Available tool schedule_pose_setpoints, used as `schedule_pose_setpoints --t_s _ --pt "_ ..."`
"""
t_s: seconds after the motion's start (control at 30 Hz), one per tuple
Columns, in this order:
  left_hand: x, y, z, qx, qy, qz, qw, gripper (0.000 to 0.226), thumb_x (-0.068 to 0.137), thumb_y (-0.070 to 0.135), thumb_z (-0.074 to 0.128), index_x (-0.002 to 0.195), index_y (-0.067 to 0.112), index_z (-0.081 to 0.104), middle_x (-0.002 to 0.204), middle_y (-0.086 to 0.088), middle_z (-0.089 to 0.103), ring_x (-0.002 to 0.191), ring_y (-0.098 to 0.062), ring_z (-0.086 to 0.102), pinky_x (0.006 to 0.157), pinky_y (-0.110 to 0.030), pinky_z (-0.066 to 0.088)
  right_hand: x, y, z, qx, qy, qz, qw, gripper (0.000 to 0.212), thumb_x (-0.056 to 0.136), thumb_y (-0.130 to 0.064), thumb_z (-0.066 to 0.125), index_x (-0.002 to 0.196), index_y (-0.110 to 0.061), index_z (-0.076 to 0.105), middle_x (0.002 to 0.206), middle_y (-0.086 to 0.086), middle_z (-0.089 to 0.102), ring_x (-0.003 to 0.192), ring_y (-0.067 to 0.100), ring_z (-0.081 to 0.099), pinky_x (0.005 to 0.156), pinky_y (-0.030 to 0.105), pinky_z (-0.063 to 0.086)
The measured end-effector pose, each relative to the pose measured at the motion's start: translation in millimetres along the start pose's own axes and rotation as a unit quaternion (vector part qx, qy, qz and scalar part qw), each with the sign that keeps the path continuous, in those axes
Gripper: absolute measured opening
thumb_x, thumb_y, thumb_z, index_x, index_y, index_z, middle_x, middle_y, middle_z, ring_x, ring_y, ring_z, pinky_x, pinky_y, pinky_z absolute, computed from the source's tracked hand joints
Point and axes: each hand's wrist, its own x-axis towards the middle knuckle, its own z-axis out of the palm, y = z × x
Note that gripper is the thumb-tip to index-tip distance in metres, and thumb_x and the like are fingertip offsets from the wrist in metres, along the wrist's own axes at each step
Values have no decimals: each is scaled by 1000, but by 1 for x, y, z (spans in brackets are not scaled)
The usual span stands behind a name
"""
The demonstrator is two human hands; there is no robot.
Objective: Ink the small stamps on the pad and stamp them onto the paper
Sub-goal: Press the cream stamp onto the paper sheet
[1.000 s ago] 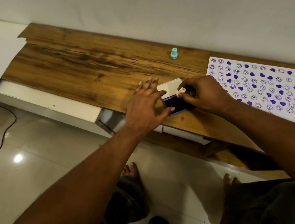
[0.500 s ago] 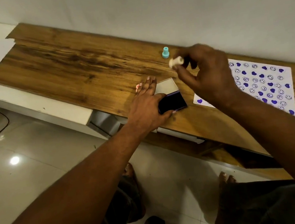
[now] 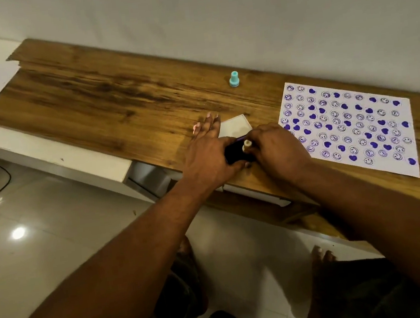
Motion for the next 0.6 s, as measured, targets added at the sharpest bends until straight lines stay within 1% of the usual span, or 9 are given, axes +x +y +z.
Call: schedule_pose_setpoints --t_s 0.1,0.2,0.27,0.33,0.4,0.43,0.5,0.6 --pt "-1 0 -1 -5 -2 0 1000 73 82 80 63 141 35 65 174 -14 18 163 -28 5 131 -44 4 5 -6 -2 -39 -7 -10 999 25 99 -21 64 122 -13 70 113 12 70 109 29 60 80 36 46" --pt "1 3 -3 6 -8 0 1000 73 82 80 63 139 35 66 174 -15 19 163 -28 5 131 -45 5 3 -7 0 -55 -2 -21 998 29 98 -22 65 126 -12 68 115 12 69 112 28 59 84 37 49" --pt "2 6 -4 13 -16 -3 1000 74 82 79 63 140 33 66 174 -16 19 163 -29 4 131 -45 6 -5 -2 1 10 11 -8 1000 27 99 -23 64 124 -14 70 116 10 71 108 26 62 83 33 47" --pt "2 9 -5 27 -20 1 999 74 84 78 63 141 31 66 173 -16 20 163 -30 5 131 -45 6 -13 5 -5 116 40 20 992 24 100 -25 66 121 -16 74 114 5 74 100 20 65 79 24 44" --pt "2 10 -6 43 -20 5 999 74 85 77 62 141 29 65 173 -17 19 162 -31 5 131 -46 8 -22 12 -16 195 94 31 976 25 99 -31 70 118 -17 75 108 -2 75 88 4 62 74 13 42" --pt "2 12 -7 51 -21 10 998 76 85 77 61 143 29 63 174 -17 19 162 -31 5 130 -47 8 -26 17 -24 216 123 34 968 25 98 -34 71 117 -18 76 104 -6 74 84 -2 60 71 7 39" --pt "4 18 -8 60 -19 23 998 83 85 78 60 150 27 56 174 -16 17 162 -31 5 131 -49 8 -40 31 -44 235 171 46 956 24 97 -35 72 114 -19 76 97 -11 73 81 -8 60 67 6 41" --pt "9 40 -10 43 4 48 998 92 84 84 55 156 26 48 174 -14 19 162 -29 7 131 -49 8 -73 74 -75 200 203 81 955 21 97 -35 72 110 -19 77 95 -12 73 81 -10 60 67 5 40"
